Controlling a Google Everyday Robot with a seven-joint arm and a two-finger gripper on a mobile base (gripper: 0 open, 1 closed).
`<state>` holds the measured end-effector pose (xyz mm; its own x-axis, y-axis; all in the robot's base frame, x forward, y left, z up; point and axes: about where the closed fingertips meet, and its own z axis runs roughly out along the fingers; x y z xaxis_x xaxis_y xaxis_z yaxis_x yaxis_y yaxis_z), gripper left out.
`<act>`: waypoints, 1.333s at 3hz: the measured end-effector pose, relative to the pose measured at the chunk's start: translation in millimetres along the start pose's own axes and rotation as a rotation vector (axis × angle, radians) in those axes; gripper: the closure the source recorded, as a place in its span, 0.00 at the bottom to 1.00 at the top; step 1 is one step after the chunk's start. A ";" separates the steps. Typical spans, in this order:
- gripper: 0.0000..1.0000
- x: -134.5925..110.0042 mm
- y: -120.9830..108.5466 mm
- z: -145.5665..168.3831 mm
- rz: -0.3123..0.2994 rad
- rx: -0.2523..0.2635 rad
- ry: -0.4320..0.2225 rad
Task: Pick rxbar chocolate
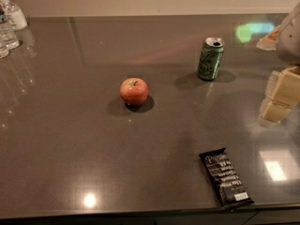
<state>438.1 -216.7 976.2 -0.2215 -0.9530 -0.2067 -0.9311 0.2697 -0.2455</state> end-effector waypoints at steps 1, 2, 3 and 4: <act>0.00 0.0 0.0 0.0 0.000 0.000 0.000; 0.00 -8.3 6.4 4.2 -0.088 -0.013 -0.002; 0.00 -24.9 18.6 9.6 -0.255 -0.034 -0.022; 0.00 -41.4 32.2 12.0 -0.451 -0.056 -0.063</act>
Offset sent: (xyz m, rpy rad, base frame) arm -0.0094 0.0274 -0.0171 -0.0624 0.0237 0.2553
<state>420.8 -166.9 965.4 0.2259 -0.9627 -0.1488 -0.9452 -0.1796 -0.2728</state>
